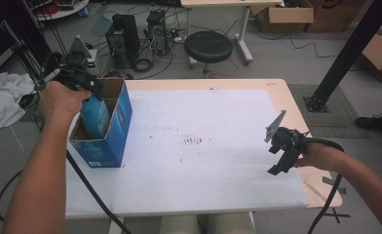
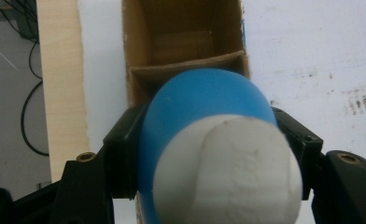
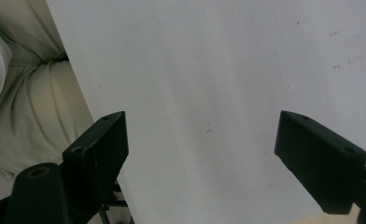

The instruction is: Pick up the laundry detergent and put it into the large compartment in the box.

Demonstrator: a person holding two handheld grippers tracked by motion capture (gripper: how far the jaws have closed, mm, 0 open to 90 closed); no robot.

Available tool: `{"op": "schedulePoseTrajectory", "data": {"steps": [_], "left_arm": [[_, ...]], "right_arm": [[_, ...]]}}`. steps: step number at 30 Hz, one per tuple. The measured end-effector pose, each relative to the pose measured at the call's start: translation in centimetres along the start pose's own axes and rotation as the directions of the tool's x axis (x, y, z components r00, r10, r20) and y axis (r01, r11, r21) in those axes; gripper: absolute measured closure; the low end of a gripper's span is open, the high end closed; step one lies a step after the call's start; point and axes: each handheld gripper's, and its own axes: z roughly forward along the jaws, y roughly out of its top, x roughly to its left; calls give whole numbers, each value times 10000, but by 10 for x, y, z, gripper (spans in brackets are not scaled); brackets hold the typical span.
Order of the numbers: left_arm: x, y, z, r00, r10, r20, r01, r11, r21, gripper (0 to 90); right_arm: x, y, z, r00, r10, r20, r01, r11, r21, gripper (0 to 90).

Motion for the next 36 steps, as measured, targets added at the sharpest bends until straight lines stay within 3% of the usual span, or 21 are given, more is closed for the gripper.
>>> {"op": "schedulePoseTrajectory", "data": {"steps": [14,29,36], "left_arm": [[1,-16,51,9999,-41,138,38,9998,203,379],[1,-25,72,9997,92,212,-102,9988,488,378],[1,-26,74,9996,119,258,-131,9988,480,378]], "right_arm": [[-1,0,2,10000,85,-24,-85,9999,83,173],[-1,2,3,10000,40,-44,-40,9999,97,173],[-1,1,3,10000,92,-20,-92,9999,118,173]]}}
